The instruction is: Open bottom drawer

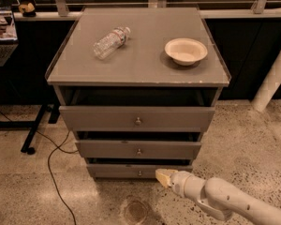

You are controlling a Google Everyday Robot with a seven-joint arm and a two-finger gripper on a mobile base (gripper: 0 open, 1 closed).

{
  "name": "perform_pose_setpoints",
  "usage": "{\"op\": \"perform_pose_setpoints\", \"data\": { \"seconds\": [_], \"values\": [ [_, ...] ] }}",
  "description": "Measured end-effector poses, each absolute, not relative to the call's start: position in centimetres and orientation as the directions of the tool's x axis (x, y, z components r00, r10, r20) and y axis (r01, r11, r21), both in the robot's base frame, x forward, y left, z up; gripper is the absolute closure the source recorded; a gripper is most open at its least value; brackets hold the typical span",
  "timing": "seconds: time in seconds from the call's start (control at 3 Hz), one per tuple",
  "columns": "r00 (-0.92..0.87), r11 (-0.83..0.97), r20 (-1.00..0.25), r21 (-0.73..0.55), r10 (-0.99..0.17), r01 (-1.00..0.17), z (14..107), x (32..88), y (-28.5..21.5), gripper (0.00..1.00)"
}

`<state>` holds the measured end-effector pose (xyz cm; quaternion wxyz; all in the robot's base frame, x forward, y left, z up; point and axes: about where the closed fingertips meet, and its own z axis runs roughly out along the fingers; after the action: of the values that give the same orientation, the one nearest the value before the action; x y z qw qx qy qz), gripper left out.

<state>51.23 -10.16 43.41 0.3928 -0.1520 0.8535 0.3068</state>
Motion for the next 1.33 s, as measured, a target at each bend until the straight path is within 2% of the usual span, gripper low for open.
{"op": "perform_pose_setpoints", "data": {
  "seconds": [0.33, 0.67, 1.33],
  "values": [
    [-0.671, 0.746, -0.733, 0.507, 0.11, -0.431, 37.3, 52.3, -8.9, 1.0],
    [-0.671, 0.746, -0.733, 0.507, 0.11, -0.431, 37.3, 52.3, -8.9, 1.0],
    [-0.637, 0.796, -0.734, 0.52, 0.233, -0.309, 32.2, 53.8, -10.2, 1.0]
  ]
}}
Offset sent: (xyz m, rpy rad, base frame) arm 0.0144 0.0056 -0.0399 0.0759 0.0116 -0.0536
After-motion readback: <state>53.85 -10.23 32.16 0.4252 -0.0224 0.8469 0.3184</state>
